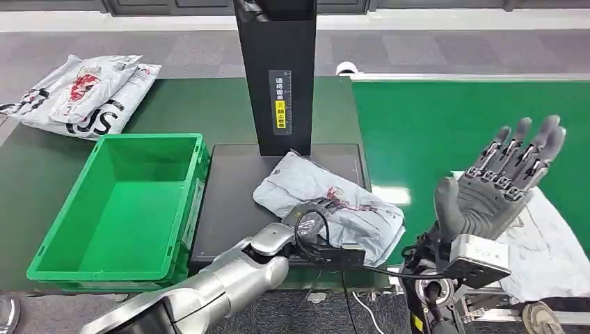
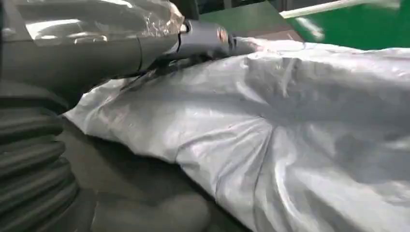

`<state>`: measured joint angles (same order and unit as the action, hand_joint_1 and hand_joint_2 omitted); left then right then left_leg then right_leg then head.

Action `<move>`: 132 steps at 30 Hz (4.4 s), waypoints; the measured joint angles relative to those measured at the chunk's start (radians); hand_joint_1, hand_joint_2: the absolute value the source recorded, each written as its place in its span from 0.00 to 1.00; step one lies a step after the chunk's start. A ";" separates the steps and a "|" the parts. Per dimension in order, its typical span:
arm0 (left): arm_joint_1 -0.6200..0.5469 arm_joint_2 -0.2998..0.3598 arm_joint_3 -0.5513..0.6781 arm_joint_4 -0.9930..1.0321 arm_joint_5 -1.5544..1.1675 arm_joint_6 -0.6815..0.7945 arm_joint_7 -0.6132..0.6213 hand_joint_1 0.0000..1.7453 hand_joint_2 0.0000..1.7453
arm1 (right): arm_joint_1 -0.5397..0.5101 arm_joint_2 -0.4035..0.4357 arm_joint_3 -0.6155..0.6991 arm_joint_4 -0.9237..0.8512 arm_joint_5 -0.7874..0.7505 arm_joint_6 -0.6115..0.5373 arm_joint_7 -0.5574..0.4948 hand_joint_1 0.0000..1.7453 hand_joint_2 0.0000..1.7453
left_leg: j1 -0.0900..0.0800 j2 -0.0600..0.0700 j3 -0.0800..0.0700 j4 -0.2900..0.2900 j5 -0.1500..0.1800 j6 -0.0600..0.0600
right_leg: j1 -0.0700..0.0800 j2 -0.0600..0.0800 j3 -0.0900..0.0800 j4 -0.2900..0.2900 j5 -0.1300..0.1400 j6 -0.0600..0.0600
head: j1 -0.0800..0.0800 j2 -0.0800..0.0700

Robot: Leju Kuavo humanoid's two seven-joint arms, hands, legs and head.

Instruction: Moved the parcel from conveyor to table for the left to box.

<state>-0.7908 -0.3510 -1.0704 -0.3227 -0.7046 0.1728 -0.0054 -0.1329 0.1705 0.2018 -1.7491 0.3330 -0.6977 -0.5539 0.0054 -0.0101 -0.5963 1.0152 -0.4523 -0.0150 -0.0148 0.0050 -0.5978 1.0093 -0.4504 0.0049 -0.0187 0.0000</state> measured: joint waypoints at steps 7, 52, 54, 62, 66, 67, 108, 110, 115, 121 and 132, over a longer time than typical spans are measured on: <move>-0.001 0.000 0.000 0.012 0.013 0.031 -0.001 1.00 1.00 | 0.000 0.001 0.008 0.000 0.000 0.000 -0.005 0.00 1.00 | 0.000 0.000 0.000 0.000 0.000 0.000 | 0.000 0.000 0.000 0.000 0.000 0.000 | 0.000 0.000; -0.009 0.209 0.494 -0.631 -0.381 0.441 -0.072 1.00 1.00 | 0.058 0.029 -0.059 0.058 0.082 -0.003 -0.007 0.00 1.00 | 0.000 0.000 -0.001 0.000 0.001 -0.001 | 0.001 0.001 -0.001 0.000 0.000 0.000 | 0.000 0.000; 0.009 0.249 0.528 -0.666 -0.439 0.441 -0.037 1.00 1.00 | 0.077 0.027 -0.075 0.058 0.077 -0.003 -0.014 0.00 1.00 | 0.000 0.001 0.000 -0.001 0.001 -0.001 | 0.001 0.001 -0.001 0.000 0.000 -0.001 | 0.000 0.000; 0.243 0.448 0.819 -0.804 -0.593 0.489 0.074 1.00 1.00 | 0.193 0.001 -0.162 0.012 0.062 -0.003 -0.018 0.00 1.00 | 0.000 0.005 0.003 -0.004 -0.001 -0.004 | 0.001 0.006 -0.001 0.001 -0.003 -0.004 | 0.000 0.000; 0.411 0.486 0.975 -0.886 -0.636 0.483 0.093 1.00 1.00 | 0.222 -0.002 -0.175 -0.023 0.095 -0.003 0.021 0.00 1.00 | 0.001 0.005 0.003 -0.004 -0.002 -0.005 | 0.001 0.007 -0.002 0.001 -0.004 -0.006 | 0.000 0.000; 0.449 0.490 1.015 -0.909 -0.643 0.480 0.095 1.00 1.00 | 0.225 -0.002 -0.178 -0.030 0.102 -0.003 0.031 0.00 1.00 | 0.001 0.005 0.003 -0.004 -0.002 -0.005 | 0.001 0.007 -0.002 0.001 -0.005 -0.006 | 0.000 0.000; 0.540 0.343 1.084 -0.930 0.206 -0.077 -0.218 0.00 1.00 | 0.228 -0.032 -0.212 0.019 0.181 0.028 0.213 0.00 1.00 | 0.000 0.000 0.005 -0.004 -0.002 -0.004 | 0.001 0.000 0.001 0.000 -0.005 -0.005 | 0.000 0.000; 0.536 0.326 1.040 -0.942 0.297 -0.095 -0.237 0.00 1.00 | 0.214 -0.034 -0.217 0.064 0.205 0.037 0.251 0.00 1.00 | 0.000 0.000 0.004 -0.003 -0.002 -0.003 | 0.000 0.000 0.002 0.000 -0.005 -0.004 | 0.000 0.000; 0.521 0.287 0.946 -0.974 0.398 -0.129 -0.247 0.00 1.00 | 0.200 -0.035 -0.245 0.178 0.271 0.048 0.335 0.00 1.00 | -0.002 0.002 0.005 -0.002 -0.002 -0.003 | 0.000 0.002 0.001 0.000 -0.003 -0.004 | 0.000 0.000; 0.519 0.264 0.857 -1.039 0.466 -0.141 -0.247 0.00 1.00 | 0.191 -0.035 -0.303 0.288 0.377 0.055 0.418 0.00 1.00 | -0.002 0.002 0.004 -0.003 -0.002 -0.004 | 0.001 0.001 0.000 0.000 -0.003 -0.004 | 0.000 0.000; 0.510 0.241 0.761 -1.081 0.486 -0.152 -0.233 0.00 1.00 | 0.145 -0.038 -0.435 0.557 0.820 0.174 0.771 0.00 1.00 | -0.002 0.002 0.003 -0.003 -0.002 -0.003 | 0.000 0.001 0.000 0.000 -0.003 -0.004 | 0.000 0.000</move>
<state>-0.2809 -0.1099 -0.3090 -1.4034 -0.2182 0.0210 -0.2380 0.0117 0.1324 -0.2331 -1.1920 1.1533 -0.5241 0.2175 0.0036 -0.0077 -0.5930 1.0127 -0.4548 -0.0184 -0.0146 0.0062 -0.5979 1.0097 -0.4535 0.0009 -0.0187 -0.0004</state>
